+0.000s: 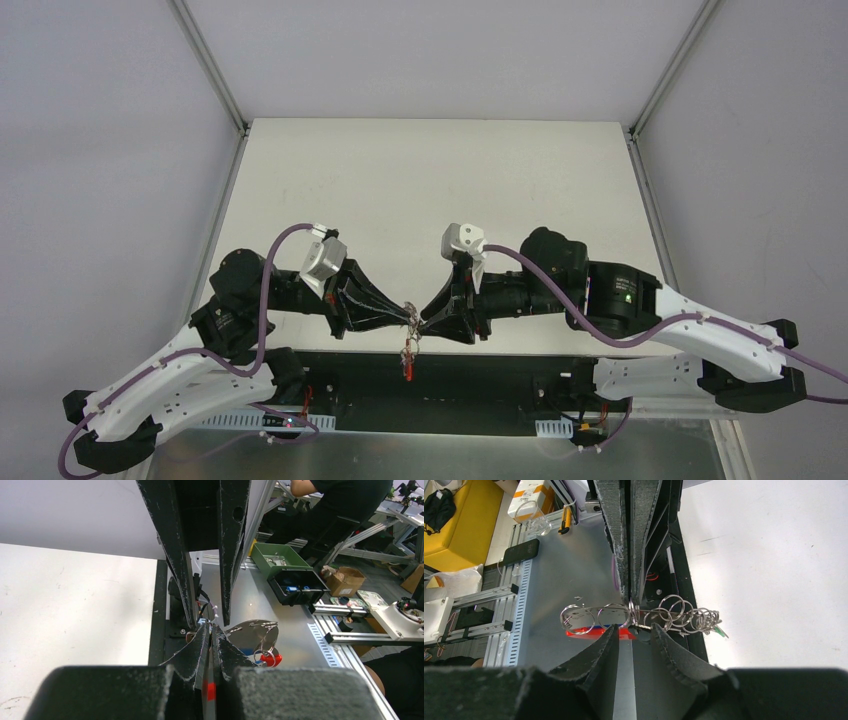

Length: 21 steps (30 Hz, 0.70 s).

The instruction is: Put the keys on the keyring

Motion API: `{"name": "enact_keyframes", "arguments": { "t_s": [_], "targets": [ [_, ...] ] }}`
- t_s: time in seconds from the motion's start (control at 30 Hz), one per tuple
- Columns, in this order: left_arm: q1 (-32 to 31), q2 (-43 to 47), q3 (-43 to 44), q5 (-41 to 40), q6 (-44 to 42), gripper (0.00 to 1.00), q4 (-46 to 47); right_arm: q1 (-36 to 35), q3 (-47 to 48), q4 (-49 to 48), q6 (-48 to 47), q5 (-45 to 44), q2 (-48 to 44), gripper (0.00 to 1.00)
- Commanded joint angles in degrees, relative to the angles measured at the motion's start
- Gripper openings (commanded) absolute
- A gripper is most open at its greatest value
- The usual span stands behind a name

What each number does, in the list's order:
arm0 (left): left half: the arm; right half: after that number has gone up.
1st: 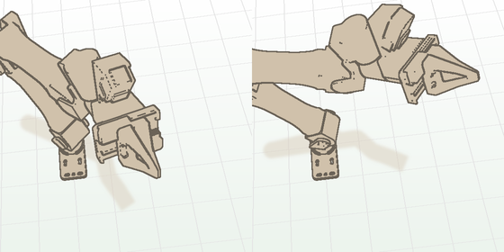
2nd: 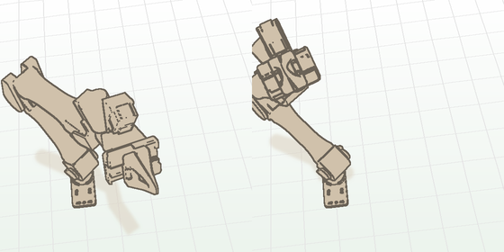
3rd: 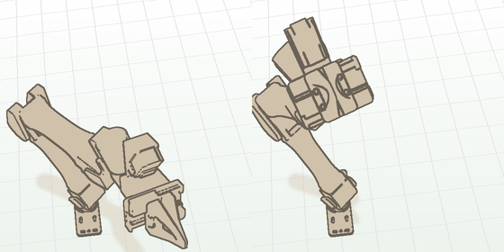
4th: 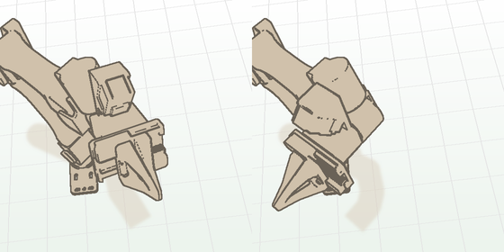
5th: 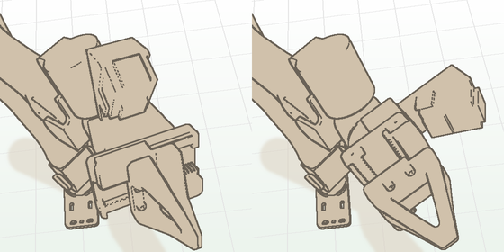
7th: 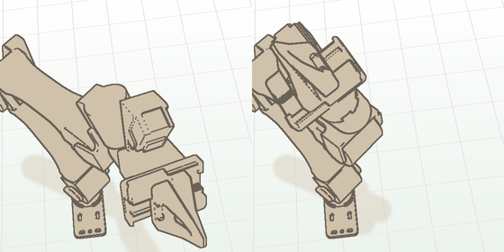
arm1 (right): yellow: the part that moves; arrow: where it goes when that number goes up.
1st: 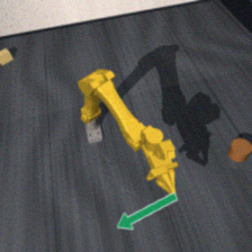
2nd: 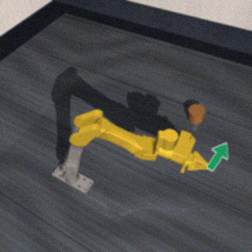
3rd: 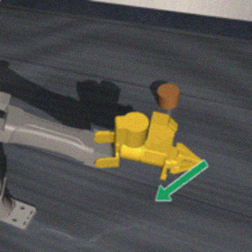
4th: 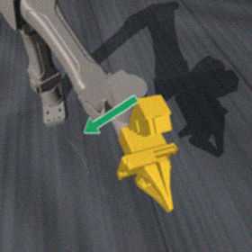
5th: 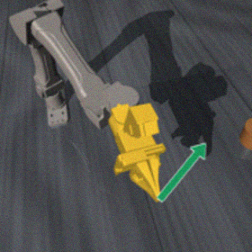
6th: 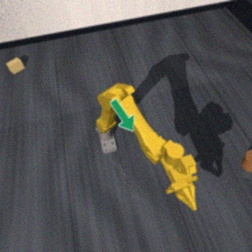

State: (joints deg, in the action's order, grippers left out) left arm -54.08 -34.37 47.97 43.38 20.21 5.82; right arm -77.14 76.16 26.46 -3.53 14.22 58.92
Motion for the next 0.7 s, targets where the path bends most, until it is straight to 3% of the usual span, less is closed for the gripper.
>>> {"name": "enact_keyframes", "arguments": {
  "t_s": [0.0, 0.67],
  "targets": [
    [-0.6, 0.8, 0.4, 0.6, 0.9, 0.00, 5.5, -0.8, 0.5, -3.0, -1.5, 0.1, -0.4, 0.32],
    [-0.5, 0.6, -0.1, 0.8, 1.9, 0.00, 7.5, -2.3, 0.7, -4.6, -3.8, -1.9, 1.3, 0.26]
  ]
}}
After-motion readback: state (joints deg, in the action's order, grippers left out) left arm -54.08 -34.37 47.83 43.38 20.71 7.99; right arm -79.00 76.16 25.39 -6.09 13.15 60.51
